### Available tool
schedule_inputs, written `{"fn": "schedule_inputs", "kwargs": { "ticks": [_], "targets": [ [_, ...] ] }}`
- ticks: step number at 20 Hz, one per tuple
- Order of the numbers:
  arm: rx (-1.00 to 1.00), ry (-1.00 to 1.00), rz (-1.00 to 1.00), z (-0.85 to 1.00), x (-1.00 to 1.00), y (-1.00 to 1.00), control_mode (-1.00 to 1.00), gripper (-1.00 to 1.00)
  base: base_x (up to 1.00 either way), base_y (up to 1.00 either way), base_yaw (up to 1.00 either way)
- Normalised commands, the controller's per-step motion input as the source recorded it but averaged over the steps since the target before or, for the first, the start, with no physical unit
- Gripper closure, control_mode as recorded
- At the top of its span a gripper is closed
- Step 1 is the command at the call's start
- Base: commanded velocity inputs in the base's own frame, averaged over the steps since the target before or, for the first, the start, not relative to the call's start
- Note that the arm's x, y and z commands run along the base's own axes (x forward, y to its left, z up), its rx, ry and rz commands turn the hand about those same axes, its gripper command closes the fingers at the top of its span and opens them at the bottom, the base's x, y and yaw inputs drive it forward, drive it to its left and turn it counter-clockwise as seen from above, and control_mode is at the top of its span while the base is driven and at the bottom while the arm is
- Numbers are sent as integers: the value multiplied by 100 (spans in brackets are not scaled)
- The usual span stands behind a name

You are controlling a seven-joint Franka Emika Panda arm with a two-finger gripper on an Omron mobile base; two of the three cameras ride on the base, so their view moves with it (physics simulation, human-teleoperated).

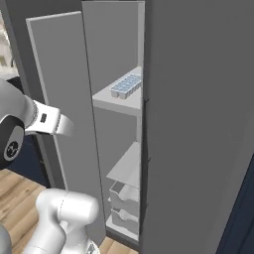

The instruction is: Open the freezer door, pick up the ice cube tray from the freezer, and place it on the dining counter.

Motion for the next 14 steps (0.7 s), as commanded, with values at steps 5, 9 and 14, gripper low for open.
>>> {"fn": "schedule_inputs", "kwargs": {
  "ticks": [5,9,14],
  "targets": [
    [0,0,0,0,0,0,100,-100,73,-18,4],
    [0,0,0,0,0,0,100,-100,92,-9,0],
    [0,0,0,0,0,0,100,-100,10,-41,0]
  ]
}}
